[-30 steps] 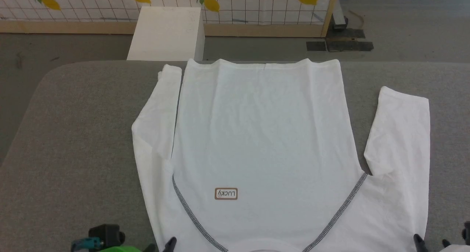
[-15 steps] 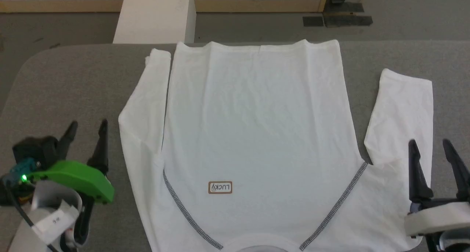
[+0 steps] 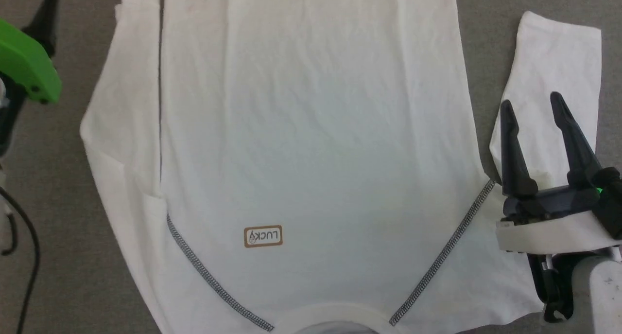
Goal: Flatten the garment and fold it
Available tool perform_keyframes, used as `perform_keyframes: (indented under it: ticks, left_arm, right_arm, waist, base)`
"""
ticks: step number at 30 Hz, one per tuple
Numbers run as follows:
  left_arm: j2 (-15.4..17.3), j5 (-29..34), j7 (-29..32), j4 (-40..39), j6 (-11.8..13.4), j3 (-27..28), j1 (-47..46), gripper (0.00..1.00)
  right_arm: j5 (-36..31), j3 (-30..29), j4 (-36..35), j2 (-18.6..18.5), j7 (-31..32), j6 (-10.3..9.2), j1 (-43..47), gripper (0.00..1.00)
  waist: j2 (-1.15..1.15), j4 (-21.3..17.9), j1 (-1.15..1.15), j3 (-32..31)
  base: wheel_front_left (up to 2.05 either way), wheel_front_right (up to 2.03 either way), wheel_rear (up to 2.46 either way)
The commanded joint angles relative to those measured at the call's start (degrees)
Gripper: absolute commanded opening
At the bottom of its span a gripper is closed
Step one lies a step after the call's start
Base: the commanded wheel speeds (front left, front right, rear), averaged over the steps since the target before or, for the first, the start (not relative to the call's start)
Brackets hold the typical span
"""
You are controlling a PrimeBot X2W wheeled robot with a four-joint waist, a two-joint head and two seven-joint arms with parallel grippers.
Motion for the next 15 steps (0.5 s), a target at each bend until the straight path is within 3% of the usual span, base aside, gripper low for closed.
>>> perform_keyframes:
  ticks: [1, 8, 15]
  left_arm:
    - [1.22, -0.76, 2.12, 1.27, -0.34, 0.10, -2.60, 1.00]
    - [4.05, -3.80, 12.90, 4.54, 1.64, 2.41, -9.54, 1.00]
    - [5.46, -6.43, 21.17, 4.40, 4.27, 3.82, -10.23, 1.00]
  right_arm:
    - [0.35, 0.81, 0.06, -0.09, -0.76, -0.09, -1.40, 1.00]
    - [1.86, 3.32, 0.80, 0.07, -2.57, -0.09, -3.36, 1.00]
    - [2.74, 4.16, 2.20, 0.18, -3.75, -0.09, -3.73, 1.00]
  waist:
    - [0.00, -5.71, 0.00, 8.62]
    - [0.00, -9.16, 0.00, 12.09]
    - [0.00, -10.91, 0.00, 13.57]
  base:
    - [0.00, 0.00, 0.00]
    - [0.00, 0.00, 0.00]
    - [0.00, 0.00, 0.00]
